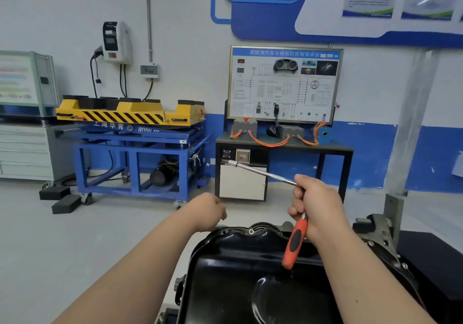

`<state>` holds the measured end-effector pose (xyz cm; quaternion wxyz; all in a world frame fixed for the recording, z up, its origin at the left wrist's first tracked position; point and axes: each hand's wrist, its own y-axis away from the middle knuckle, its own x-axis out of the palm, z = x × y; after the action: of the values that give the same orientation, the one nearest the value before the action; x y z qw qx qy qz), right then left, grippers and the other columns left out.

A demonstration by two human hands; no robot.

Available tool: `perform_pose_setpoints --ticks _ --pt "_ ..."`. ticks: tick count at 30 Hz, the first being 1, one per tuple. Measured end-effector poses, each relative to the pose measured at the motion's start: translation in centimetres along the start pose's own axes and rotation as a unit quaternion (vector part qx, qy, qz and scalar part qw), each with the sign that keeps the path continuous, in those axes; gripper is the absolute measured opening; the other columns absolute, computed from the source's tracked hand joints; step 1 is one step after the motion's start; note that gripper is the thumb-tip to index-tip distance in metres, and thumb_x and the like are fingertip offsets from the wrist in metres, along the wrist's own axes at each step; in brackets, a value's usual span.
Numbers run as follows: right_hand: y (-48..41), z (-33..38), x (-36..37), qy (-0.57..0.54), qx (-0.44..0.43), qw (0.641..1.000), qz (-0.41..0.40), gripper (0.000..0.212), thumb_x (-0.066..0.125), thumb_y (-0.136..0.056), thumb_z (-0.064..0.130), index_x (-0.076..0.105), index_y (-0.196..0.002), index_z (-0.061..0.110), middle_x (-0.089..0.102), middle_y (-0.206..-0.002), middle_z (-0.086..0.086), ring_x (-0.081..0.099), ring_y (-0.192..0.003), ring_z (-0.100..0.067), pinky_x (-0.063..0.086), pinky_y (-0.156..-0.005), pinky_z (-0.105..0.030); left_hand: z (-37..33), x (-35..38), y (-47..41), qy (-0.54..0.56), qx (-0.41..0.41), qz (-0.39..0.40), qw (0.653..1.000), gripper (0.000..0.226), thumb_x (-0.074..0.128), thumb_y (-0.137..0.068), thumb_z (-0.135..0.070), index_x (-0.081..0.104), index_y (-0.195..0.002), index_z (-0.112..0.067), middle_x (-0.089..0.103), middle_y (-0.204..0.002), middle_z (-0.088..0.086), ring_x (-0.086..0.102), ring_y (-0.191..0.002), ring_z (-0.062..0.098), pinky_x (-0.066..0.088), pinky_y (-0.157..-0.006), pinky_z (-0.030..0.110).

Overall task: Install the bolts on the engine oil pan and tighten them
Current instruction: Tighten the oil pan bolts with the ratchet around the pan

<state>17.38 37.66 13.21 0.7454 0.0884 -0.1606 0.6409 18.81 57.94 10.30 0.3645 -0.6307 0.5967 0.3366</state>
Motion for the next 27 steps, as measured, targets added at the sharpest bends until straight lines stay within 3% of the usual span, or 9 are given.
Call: perform_pose_setpoints --ticks 4,11,17,22,27 --pt "0.1 -0.1 -0.2 0.011 -0.009 1.000 -0.004 0.014 0.055 -0.092 0.015 0.053 -0.078 0.012 0.044 -0.053 0.001 0.031 -0.037 -0.010 0.035 -0.037 -0.025 1.2 -0.1 0.2 0.035 -0.026 0.038 0.998 0.013 0.052 -0.087 -0.013 0.064 -0.084 -0.017 0.066 -0.079 0.004 0.056 -0.060 0.018 0.044 -0.055 0.022" --pt "0.2 -0.2 -0.2 0.036 -0.038 0.999 0.006 0.013 0.054 -0.092 0.015 0.052 -0.080 0.012 0.044 -0.049 0.002 0.032 -0.036 -0.009 0.036 -0.036 -0.024 1.0 0.3 0.4 -0.051 0.012 0.020 0.998 0.006 0.068 -0.080 -0.019 0.069 -0.078 -0.024 0.068 -0.082 -0.006 0.061 -0.077 0.011 0.052 -0.071 0.025" --pt "0.2 -0.3 -0.5 0.049 -0.045 0.998 -0.004 0.013 0.056 -0.091 0.016 0.053 -0.079 0.012 0.046 -0.049 0.003 0.034 -0.036 -0.009 0.037 -0.036 -0.024 0.2 0.9 0.1 -0.103 0.050 -0.015 0.993 0.012 0.070 -0.082 -0.028 0.061 -0.074 -0.027 0.062 -0.081 -0.007 0.057 -0.077 0.012 0.045 -0.067 0.024" --pt "0.3 -0.5 -0.7 0.056 -0.054 0.997 -0.005 0.012 0.057 -0.090 0.015 0.054 -0.079 0.011 0.046 -0.048 0.003 0.035 -0.034 -0.008 0.038 -0.035 -0.023 1.1 1.1 -0.1 0.022 0.037 0.024 0.999 0.015 0.070 -0.084 -0.037 0.073 -0.081 -0.023 0.069 -0.083 -0.006 0.061 -0.077 0.009 0.045 -0.065 0.022" --pt "0.5 -0.4 -0.5 0.077 -0.046 0.996 0.001 0.009 0.056 -0.090 0.014 0.056 -0.081 0.011 0.045 -0.050 0.001 0.032 -0.036 -0.011 0.037 -0.036 -0.025 1.8 0.5 0.0 0.118 0.005 0.077 0.990 0.025 0.053 -0.096 -0.029 0.071 -0.083 -0.019 0.065 -0.068 -0.008 0.056 -0.052 0.003 0.036 -0.042 0.010"
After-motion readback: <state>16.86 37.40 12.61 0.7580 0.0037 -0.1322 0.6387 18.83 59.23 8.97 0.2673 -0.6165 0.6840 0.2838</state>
